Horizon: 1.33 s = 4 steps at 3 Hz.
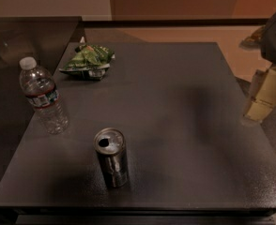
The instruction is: Knock redbull can over
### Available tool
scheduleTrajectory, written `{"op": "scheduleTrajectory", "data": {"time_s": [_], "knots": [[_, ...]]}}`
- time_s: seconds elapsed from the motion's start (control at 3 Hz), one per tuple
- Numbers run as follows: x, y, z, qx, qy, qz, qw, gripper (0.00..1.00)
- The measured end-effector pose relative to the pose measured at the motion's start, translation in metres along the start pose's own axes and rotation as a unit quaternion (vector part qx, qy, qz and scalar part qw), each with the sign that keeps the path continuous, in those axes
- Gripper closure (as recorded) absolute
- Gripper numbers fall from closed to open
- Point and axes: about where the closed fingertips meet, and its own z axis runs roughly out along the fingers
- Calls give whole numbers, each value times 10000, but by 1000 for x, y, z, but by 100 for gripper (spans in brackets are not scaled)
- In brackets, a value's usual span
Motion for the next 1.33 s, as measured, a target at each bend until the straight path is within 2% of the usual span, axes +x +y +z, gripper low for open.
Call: {"op": "scheduleTrajectory", "data": {"time_s": [0.33,0.67,1.0,1.33], "knots": [[-29,13,14,-383,-641,42,9972,0],[-62,35,17,-644,-1228,20,9903,0],[-93,59,21,-811,-1822,-50,9799,0],[-120,76,33,-767,-2208,-182,9721,0]]}}
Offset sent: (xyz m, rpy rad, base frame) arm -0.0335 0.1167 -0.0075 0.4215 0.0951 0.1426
